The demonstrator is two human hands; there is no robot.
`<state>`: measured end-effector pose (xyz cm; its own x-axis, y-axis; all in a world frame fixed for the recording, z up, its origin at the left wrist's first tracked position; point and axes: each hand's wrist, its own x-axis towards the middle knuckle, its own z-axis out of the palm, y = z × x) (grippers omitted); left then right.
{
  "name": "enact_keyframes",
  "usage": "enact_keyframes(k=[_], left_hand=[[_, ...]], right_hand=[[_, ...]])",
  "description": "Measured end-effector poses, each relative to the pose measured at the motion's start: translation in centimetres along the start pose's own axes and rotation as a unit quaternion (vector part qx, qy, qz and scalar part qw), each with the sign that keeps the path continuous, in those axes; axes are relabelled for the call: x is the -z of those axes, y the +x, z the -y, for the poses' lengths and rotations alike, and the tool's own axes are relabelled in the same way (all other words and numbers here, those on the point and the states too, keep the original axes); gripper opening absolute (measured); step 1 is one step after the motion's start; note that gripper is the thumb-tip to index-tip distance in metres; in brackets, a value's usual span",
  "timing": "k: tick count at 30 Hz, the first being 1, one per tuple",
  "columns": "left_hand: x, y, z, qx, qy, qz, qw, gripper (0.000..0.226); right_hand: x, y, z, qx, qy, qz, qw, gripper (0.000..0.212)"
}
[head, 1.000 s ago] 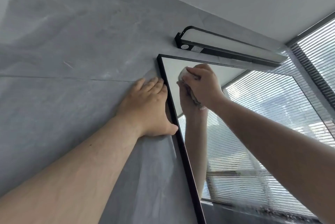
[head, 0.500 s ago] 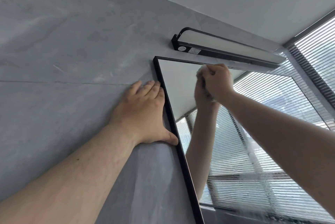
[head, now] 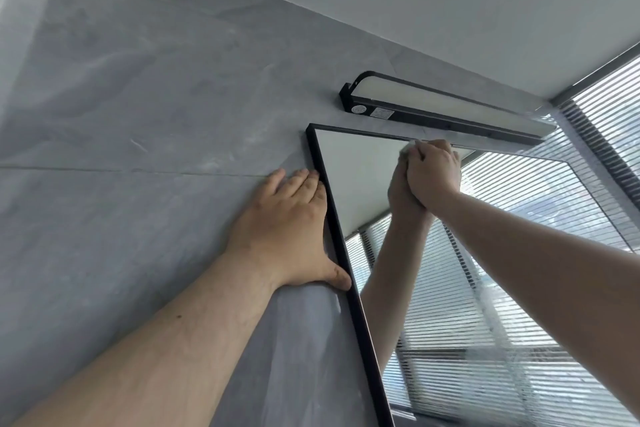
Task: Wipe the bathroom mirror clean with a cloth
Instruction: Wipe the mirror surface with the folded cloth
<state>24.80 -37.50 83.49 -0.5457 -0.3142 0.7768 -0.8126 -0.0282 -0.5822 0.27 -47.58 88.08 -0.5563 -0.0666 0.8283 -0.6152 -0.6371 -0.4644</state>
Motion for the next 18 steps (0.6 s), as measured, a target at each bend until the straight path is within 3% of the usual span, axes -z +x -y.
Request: enact_keyframes(k=[10, 14, 18], left_hand=[[0.2, -0.1, -0.2, 0.004, 0.002, -0.01, 1.0, 0.145], [0.2, -0.3, -0.1, 0.003, 0.008, -0.005, 1.0, 0.144], [0.2, -0.3, -0.1, 0.005, 0.001, 0.005, 1.0, 0.143]], right_hand=[[-1.7, -5.7, 9.5, 0.209, 0.085, 0.124, 0.966, 0.028], [-1.3, -3.6, 7.3, 0.149, 0.112, 0.114, 0.976, 0.028], [-0.4, -1.4, 1.2, 0.046, 0.072, 0.029, 0.996, 0.025]])
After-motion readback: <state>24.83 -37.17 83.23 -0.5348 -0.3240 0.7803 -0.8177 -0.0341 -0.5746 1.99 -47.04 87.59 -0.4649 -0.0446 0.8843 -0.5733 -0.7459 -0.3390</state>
